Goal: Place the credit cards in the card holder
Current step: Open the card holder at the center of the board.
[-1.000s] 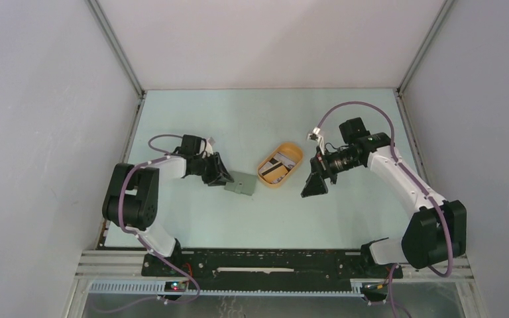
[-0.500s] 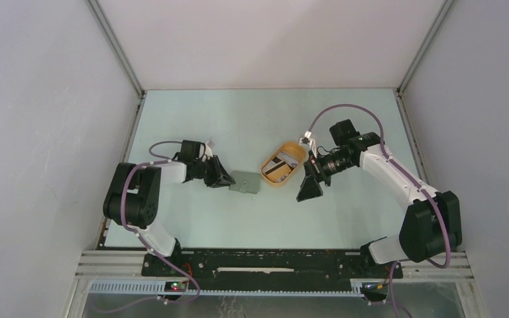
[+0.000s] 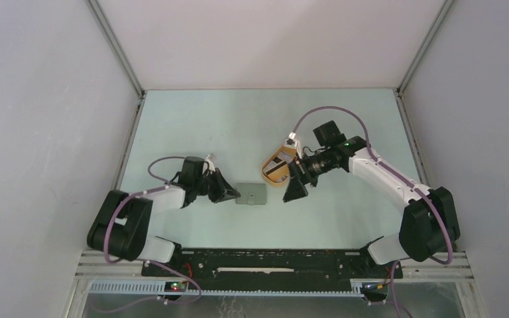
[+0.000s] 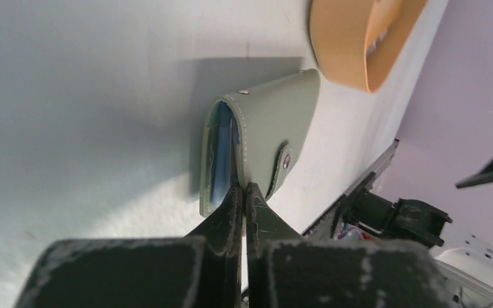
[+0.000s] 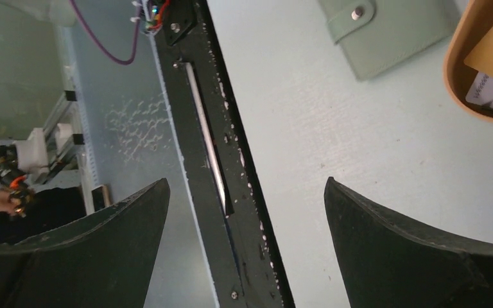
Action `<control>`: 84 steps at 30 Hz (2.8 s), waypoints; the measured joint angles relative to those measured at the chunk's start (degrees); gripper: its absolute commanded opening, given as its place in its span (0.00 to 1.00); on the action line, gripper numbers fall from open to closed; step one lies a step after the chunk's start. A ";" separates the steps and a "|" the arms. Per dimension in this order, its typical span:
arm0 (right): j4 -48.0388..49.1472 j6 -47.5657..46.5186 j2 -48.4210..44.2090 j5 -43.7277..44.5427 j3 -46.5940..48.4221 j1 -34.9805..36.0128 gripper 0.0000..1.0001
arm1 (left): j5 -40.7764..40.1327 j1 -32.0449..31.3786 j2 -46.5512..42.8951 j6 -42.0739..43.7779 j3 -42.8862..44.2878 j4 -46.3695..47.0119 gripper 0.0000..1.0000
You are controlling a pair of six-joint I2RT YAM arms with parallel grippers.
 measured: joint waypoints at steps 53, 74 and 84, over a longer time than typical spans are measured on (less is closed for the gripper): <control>12.28 30.69 26.73 41.09 11.04 25.57 0.08 | -28.37 -23.34 -22.14 -36.85 -18.84 11.13 0.00; 11.32 5.38 16.02 30.56 5.49 19.98 0.03 | -26.27 -23.39 -31.54 -32.37 -19.12 3.78 0.65; 10.38 0.98 13.29 20.92 3.39 15.06 0.05 | -24.94 -24.24 -36.81 -8.72 -13.16 -2.82 0.76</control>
